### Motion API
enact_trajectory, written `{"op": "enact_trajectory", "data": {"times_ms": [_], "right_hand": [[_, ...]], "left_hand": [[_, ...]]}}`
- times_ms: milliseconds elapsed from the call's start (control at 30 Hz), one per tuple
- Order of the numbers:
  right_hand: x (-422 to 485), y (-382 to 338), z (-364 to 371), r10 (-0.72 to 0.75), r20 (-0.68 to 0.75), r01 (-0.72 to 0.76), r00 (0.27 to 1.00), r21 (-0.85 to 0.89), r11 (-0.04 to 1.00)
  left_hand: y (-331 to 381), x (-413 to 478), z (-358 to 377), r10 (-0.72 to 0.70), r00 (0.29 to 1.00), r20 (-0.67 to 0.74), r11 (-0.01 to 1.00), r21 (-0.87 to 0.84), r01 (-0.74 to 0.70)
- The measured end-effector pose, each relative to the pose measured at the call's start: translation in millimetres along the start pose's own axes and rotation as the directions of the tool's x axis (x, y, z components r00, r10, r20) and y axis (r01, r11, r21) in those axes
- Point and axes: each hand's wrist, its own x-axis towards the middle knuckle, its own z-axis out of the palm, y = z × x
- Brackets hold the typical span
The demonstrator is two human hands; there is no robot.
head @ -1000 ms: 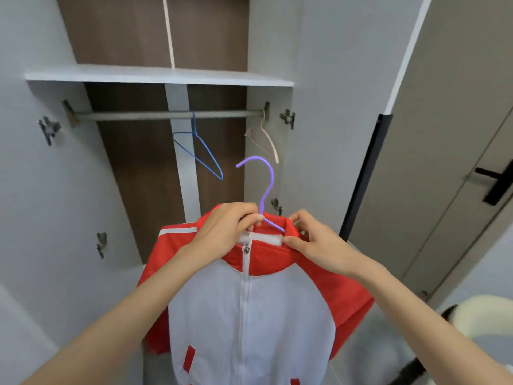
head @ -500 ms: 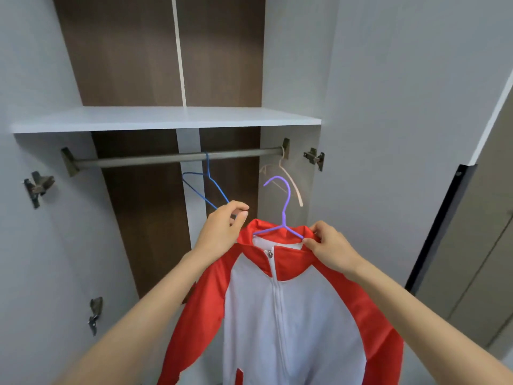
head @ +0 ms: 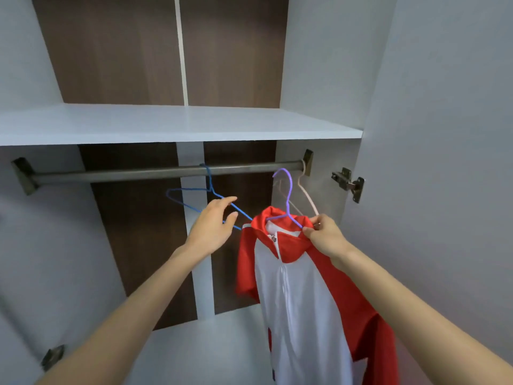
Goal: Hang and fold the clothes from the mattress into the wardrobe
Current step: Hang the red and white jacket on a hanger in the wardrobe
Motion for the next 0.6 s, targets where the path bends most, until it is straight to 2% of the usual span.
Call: {"op": "enact_trajectory", "data": {"times_ms": [100,267,467,600], "right_hand": [[38,-7,17,-0.028,0.005,0.028,1.0,-0.021,0.999],[82,-2,47,-0.002,0.153,0.034,0.988,-0.204,0.978],[77,21,37,0.248,0.301,-0.204,0.921,-0.171,0.964],[69,37,24,0.309,0.31,-0.25,0.899,-0.215,0.944]], "left_hand": [[-17,33,5,0.025,1.0,-0.019,0.997,0.08,-0.023],[-52,100,16,0.119,0.991,-0.06,0.95,0.298,-0.096],[-77,159,53,0.146,0.989,0.031,0.87,0.471,-0.143],[-80,166,77,0.159,0.987,0.011,0.814,0.564,-0.138]]}}
